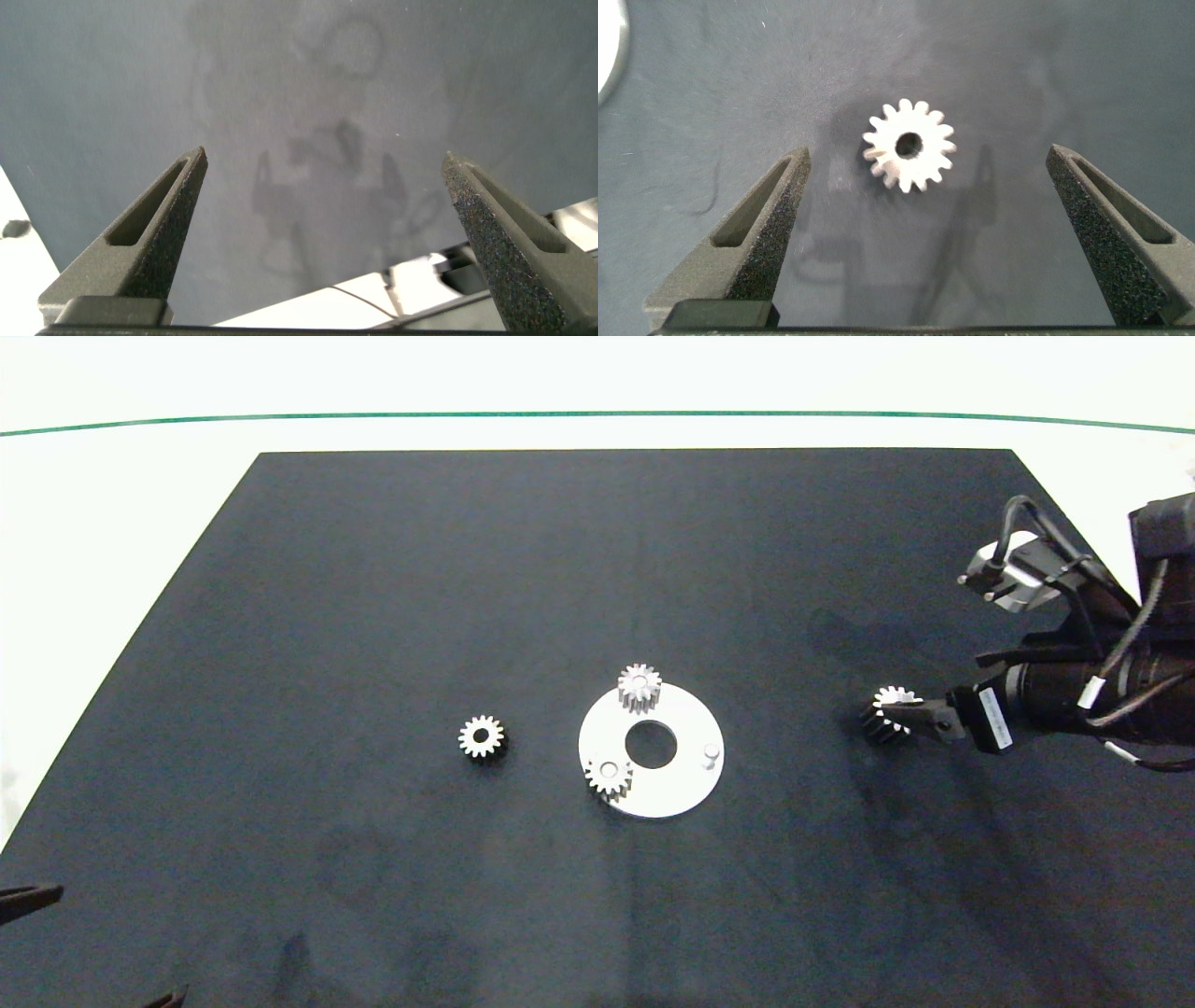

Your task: Remove an incorrectly installed larger gear and replace it with the correct smaller gear

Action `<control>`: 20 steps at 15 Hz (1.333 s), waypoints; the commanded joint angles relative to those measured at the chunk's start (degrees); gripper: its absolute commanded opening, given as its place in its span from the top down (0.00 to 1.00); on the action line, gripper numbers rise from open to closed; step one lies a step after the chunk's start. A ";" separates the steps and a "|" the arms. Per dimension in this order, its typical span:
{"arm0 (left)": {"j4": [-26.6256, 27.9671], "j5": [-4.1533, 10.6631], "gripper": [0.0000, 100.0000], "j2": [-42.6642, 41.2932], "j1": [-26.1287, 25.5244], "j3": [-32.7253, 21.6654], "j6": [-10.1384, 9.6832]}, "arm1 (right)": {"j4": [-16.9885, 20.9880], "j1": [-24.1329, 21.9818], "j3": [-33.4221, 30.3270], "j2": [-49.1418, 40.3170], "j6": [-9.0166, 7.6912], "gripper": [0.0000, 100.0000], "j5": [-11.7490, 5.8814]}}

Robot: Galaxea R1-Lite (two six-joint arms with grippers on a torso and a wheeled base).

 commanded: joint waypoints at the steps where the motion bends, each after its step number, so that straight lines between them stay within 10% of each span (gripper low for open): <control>1: -4.20 -0.07 0.00 5.63 -2.03 -0.36 3.23 | 0.02 -1.39 0.63 -6.56 0.18 0.00 -0.18; 20: -22.92 6.52 0.00 40.09 -15.65 -12.49 2.96 | 3.89 -3.32 2.83 -21.77 1.50 0.00 -1.76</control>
